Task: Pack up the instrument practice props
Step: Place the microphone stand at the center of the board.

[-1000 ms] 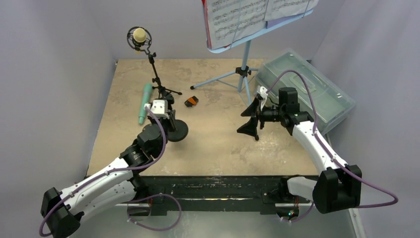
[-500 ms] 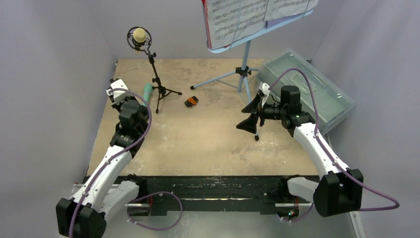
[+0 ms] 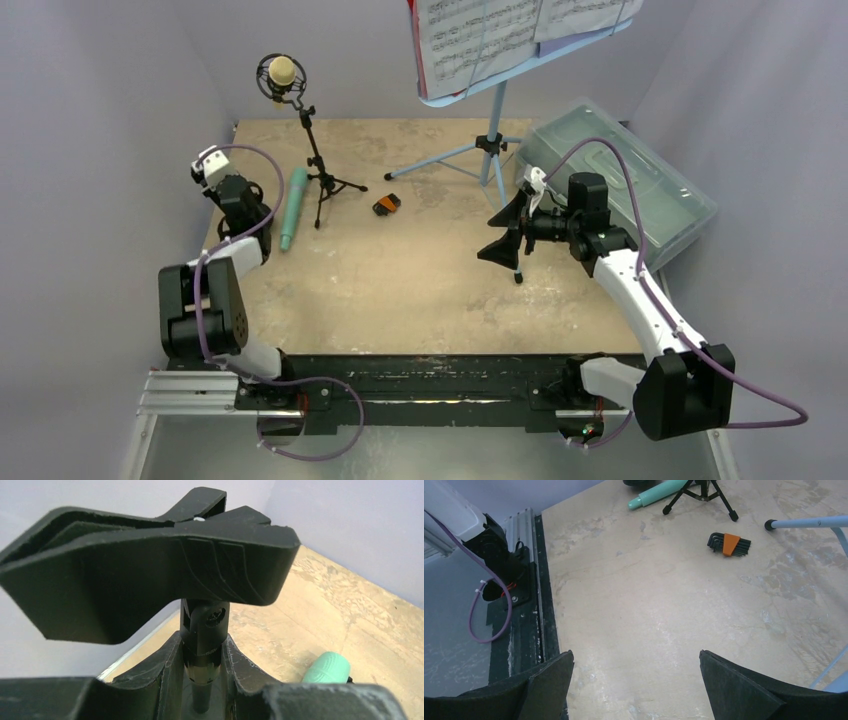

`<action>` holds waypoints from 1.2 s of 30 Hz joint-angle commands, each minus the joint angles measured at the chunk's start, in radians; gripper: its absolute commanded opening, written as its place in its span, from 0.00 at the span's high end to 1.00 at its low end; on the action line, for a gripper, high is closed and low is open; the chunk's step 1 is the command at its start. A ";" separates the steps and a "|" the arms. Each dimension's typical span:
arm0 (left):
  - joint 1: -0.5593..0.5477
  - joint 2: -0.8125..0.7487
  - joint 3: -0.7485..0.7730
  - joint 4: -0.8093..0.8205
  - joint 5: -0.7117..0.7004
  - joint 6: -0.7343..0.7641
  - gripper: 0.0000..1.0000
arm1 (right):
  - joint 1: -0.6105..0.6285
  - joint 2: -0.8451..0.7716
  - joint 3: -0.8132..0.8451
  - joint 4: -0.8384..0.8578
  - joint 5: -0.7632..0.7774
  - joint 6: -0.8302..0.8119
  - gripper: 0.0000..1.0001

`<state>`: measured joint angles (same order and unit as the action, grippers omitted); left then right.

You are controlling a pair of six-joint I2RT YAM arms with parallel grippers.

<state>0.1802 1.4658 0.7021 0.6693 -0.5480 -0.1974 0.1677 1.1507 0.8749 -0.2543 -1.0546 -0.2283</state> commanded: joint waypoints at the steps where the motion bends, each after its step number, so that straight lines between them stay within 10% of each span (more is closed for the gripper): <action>1: 0.040 0.149 0.142 0.331 0.217 0.024 1.00 | -0.003 0.006 -0.001 0.022 0.025 -0.008 0.01; 12: 0.058 0.428 0.406 0.283 0.415 0.107 0.98 | -0.003 0.066 0.009 0.002 0.013 -0.021 0.01; 15: 0.058 0.425 0.393 0.248 0.440 0.104 0.55 | -0.002 0.065 0.011 0.000 0.009 -0.023 0.01; 18: 0.058 0.398 0.356 0.216 0.445 0.095 0.33 | -0.002 0.058 0.011 -0.003 0.011 -0.027 0.01; 36: 0.058 -0.070 0.089 -0.265 0.485 -0.221 0.07 | -0.003 0.021 0.020 -0.044 0.030 -0.092 0.01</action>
<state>0.2317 1.4643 0.8310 0.5579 -0.1081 -0.3161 0.1677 1.1992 0.8749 -0.2806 -1.0374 -0.2768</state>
